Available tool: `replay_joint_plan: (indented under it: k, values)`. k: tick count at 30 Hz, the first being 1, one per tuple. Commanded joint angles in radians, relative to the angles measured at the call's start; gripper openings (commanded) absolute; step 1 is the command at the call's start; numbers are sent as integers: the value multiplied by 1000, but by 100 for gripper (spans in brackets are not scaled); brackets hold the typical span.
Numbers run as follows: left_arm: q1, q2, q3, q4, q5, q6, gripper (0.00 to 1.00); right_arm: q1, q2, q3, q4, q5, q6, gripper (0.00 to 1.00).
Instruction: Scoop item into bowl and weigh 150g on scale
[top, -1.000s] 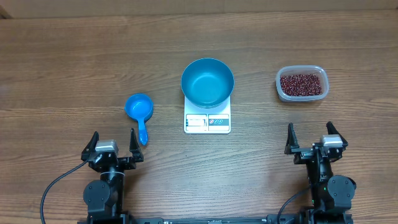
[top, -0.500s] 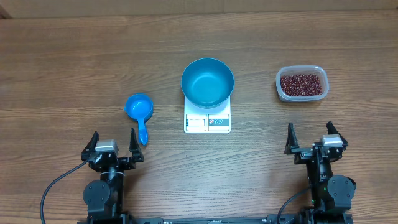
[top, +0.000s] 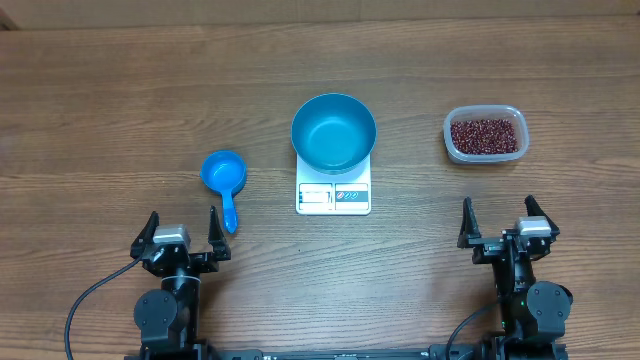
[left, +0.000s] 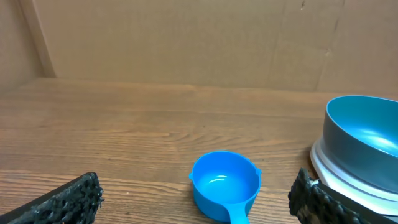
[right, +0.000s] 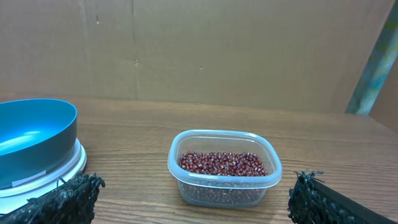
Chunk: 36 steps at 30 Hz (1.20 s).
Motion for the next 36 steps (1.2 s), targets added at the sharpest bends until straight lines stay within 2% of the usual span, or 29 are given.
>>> replay_joint_plan:
  k: [1, 30, 36]
  values:
    - [-1, -10, -3, -2, 8, 20, 100, -3, -10, -10, 8, -5, -5, 100]
    - [-1, -10, -2, -3, 13, 21, 99, -3, -10, -10, 8, -5, -5, 100]
    - [-1, -9, 76, -110, 87, 52, 100, -3, -10, -10, 8, -5, -5, 100]
